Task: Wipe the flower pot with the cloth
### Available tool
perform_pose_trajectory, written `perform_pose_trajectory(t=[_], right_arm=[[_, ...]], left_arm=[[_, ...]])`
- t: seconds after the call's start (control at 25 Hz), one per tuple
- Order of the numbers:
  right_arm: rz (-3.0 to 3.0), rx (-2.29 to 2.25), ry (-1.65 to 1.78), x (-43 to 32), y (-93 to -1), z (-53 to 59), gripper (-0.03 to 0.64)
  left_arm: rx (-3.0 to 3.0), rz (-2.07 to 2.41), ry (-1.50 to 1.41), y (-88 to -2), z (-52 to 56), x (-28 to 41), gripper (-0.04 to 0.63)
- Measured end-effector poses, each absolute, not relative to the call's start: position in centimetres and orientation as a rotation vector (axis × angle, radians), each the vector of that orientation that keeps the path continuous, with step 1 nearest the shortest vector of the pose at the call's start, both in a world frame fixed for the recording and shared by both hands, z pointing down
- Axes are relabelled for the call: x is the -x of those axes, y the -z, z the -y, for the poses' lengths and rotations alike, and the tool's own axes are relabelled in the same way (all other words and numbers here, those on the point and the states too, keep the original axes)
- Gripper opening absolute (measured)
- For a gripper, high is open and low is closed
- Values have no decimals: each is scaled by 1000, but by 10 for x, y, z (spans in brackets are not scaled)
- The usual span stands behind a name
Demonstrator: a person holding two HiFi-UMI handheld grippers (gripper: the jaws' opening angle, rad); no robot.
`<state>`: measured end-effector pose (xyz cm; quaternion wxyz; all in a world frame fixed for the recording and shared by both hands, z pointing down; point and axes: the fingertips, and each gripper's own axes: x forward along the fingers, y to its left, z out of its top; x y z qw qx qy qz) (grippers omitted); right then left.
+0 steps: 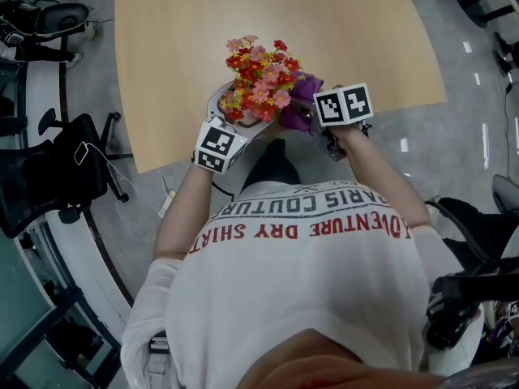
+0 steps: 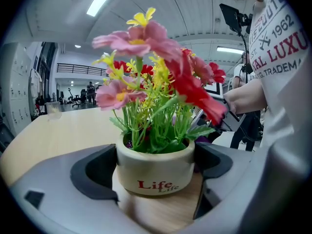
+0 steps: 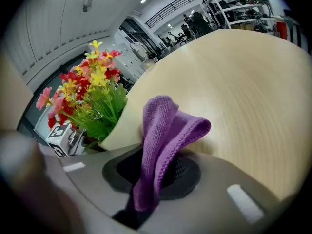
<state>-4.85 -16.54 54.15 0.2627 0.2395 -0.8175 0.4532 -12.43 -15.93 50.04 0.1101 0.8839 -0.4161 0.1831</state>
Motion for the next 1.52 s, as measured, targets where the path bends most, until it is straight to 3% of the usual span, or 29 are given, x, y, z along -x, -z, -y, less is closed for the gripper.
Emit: perform_pose_trajectory(t=[0.32, 1.16, 1.52], right_arm=[[2235, -659, -1273, 45, -547, 171, 59], [2352, -765, -1311, -9, -505, 128, 58], [2355, -754, -1318, -7, -505, 128, 60]], left_arm=[[-2561, 1233, -560, -511, 166, 125, 511], [-2006, 1910, -384, -504, 150, 123, 512], [-1942, 1919, -366, -508, 161, 124, 509]])
